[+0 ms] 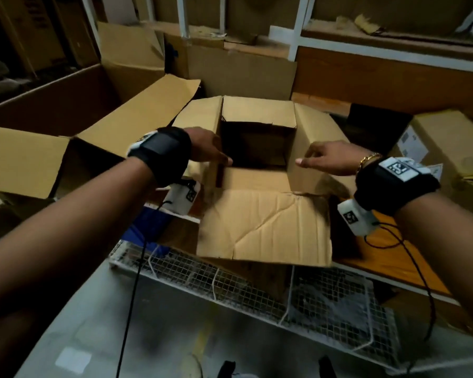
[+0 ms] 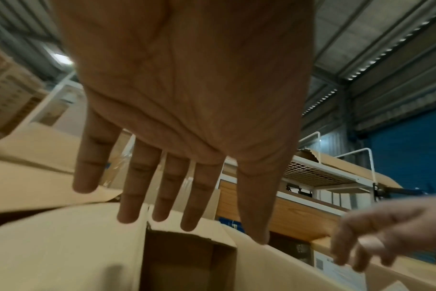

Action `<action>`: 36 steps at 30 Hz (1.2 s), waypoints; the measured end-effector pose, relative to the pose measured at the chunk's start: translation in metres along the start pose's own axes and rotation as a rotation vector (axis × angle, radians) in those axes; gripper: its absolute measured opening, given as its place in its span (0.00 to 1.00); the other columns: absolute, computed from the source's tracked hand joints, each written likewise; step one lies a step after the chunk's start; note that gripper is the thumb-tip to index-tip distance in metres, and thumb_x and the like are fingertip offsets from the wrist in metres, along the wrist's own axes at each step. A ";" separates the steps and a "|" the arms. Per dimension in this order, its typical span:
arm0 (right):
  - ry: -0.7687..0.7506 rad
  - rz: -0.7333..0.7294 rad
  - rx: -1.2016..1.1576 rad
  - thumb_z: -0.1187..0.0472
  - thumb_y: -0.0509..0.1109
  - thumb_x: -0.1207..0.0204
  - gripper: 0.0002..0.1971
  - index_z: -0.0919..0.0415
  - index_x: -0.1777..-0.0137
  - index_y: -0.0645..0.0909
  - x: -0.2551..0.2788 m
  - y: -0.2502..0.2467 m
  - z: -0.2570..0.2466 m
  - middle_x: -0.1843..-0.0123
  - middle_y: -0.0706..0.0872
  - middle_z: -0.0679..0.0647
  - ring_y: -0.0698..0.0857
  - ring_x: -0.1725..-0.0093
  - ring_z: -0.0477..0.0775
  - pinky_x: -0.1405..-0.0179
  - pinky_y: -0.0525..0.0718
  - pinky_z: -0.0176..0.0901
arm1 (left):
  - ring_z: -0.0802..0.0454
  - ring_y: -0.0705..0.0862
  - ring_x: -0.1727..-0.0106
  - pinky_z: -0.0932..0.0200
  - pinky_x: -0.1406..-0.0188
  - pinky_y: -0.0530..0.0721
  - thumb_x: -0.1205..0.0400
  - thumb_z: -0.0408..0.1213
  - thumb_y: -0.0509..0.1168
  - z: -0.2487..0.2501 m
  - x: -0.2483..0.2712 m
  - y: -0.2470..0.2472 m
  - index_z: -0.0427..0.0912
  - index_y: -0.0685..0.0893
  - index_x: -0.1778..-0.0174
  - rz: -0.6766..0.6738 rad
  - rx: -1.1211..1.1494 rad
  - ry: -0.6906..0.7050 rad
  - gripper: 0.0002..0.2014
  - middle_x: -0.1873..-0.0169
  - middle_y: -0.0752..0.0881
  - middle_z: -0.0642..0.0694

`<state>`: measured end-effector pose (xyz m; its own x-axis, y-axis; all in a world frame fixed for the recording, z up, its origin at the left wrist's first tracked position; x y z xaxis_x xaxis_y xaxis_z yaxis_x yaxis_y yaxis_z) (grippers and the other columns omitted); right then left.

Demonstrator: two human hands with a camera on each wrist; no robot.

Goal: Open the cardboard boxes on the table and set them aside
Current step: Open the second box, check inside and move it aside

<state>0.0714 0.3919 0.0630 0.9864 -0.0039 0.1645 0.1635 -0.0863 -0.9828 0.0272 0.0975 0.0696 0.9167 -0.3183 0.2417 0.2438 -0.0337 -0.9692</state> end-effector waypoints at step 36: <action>0.144 0.307 -0.099 0.41 0.65 0.21 0.41 0.54 0.14 0.51 -0.251 0.055 -0.068 0.13 0.49 0.61 0.57 0.18 0.69 0.25 0.63 0.65 | 0.41 0.63 0.18 0.50 0.21 0.67 0.24 0.57 0.69 -0.079 -0.130 0.026 0.44 0.32 0.16 -0.200 0.089 -0.002 0.57 0.14 0.40 0.43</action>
<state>-0.1686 0.3207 -0.0271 0.9756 -0.1840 -0.1200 -0.1494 -0.1552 -0.9765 -0.1106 0.0636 0.0095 0.8477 -0.3116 0.4293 0.4482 -0.0122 -0.8939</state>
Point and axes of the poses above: each hand's wrist, its own x-axis away from the middle knuckle, its own y-axis out of the palm, z = x × y, the point moved 1 cm from there along -x, towards the middle knuckle
